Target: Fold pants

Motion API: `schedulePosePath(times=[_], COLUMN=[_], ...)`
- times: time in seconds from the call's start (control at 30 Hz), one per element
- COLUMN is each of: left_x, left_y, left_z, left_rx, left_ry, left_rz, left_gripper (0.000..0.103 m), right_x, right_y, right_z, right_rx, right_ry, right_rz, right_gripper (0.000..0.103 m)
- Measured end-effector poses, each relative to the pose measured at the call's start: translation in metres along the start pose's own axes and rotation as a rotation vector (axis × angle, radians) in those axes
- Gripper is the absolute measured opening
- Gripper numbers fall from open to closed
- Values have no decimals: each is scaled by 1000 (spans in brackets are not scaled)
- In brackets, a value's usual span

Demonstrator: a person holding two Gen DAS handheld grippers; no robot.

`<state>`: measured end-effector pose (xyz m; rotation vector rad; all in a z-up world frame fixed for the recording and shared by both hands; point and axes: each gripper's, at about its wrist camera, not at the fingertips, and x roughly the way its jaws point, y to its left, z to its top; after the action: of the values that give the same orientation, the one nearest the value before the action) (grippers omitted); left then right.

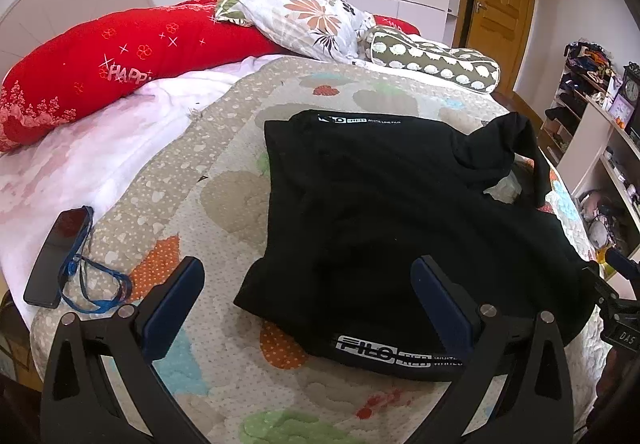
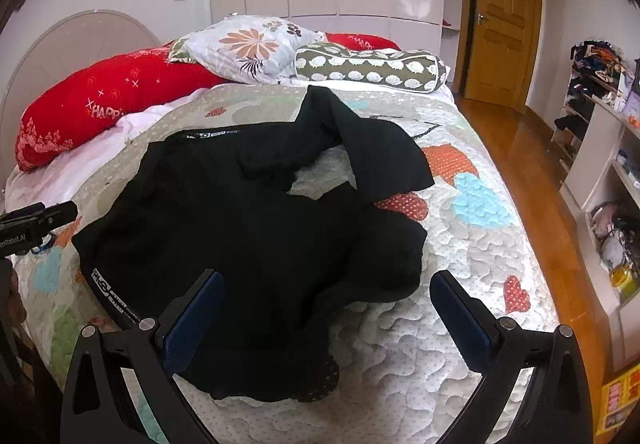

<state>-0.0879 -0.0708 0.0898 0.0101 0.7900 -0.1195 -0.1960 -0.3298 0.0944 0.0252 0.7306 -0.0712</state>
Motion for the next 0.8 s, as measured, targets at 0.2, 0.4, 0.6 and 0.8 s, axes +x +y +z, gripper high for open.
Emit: schedulePosePath(times=[0.2,0.4,0.6,0.8], left_x=[5,9,13,27], left_y=[-3,-2,7,21], left_z=[-2,-4,-12,-20], left_rx=[2,-7,-41,-103], left_ry=[15,32,65,108], left_rz=[-8,-12,-39,-59], left_gripper=[103,103,103,103], right_x=[5,9,13,10], right_y=[-1,-7,-12,-35], right_z=[-1,-4,-7,-12], right_rx=[6,30,36,58], right_ry=[5,23,37,34], right_rz=[5,14,6,-28], right_gripper=[103,103,103,103])
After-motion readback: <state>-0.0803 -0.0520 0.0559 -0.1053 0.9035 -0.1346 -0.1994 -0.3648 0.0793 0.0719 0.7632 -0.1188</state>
